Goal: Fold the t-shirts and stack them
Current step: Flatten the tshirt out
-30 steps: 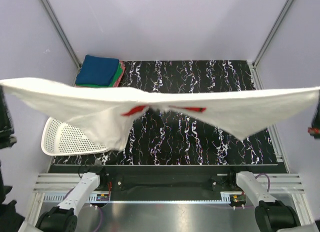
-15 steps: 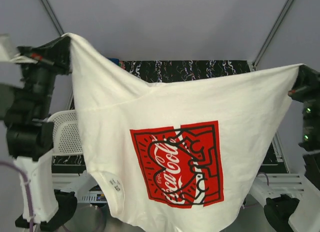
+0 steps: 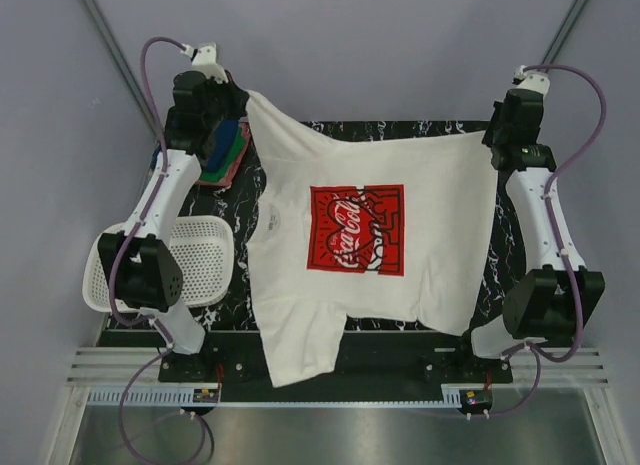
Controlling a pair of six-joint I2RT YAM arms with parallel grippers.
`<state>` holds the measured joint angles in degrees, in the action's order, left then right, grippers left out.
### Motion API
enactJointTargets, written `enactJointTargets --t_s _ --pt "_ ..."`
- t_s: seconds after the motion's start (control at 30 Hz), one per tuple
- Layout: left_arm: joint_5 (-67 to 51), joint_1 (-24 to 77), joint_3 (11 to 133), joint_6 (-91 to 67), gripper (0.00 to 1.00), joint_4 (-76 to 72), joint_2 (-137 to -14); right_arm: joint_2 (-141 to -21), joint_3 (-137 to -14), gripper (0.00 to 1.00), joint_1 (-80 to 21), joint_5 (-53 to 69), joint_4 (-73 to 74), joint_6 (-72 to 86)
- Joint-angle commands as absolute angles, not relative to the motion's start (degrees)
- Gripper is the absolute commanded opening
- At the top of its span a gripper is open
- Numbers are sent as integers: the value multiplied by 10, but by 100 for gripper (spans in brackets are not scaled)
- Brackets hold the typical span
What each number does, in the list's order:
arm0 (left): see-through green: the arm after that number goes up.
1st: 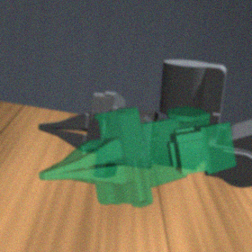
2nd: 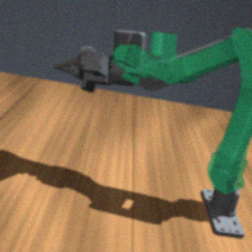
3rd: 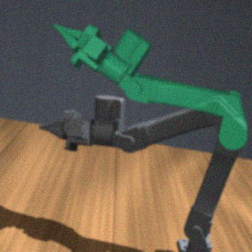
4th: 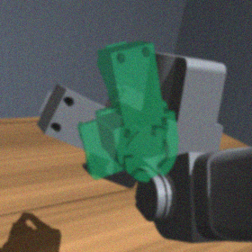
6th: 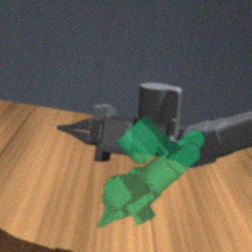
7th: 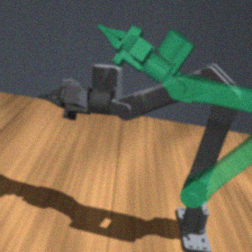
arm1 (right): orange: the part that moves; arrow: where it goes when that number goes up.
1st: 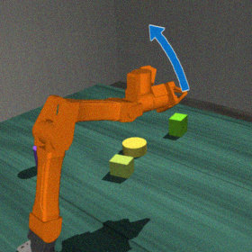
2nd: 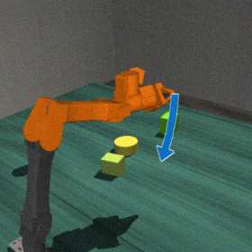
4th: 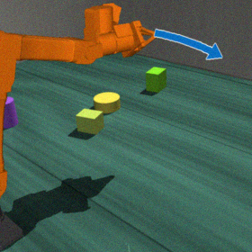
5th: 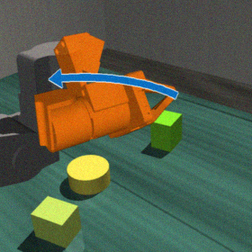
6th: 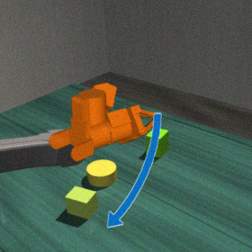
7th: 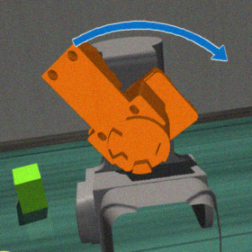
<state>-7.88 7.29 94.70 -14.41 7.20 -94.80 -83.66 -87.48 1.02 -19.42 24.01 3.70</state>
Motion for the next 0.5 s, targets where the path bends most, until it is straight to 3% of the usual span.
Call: enactJointTargets --t_s 0.0,0.27,0.47 --pt "-125 73 982 -130 0 -39 -988 -875 -882 0 40 -99 107 61" --pt "-163 73 1080 -150 0 -40 -1144 -1075 -982 0 96 -8 88 89" --pt "-171 73 1148 -141 1 -33 -1196 -1142 -1042 0 119 76 77 111"
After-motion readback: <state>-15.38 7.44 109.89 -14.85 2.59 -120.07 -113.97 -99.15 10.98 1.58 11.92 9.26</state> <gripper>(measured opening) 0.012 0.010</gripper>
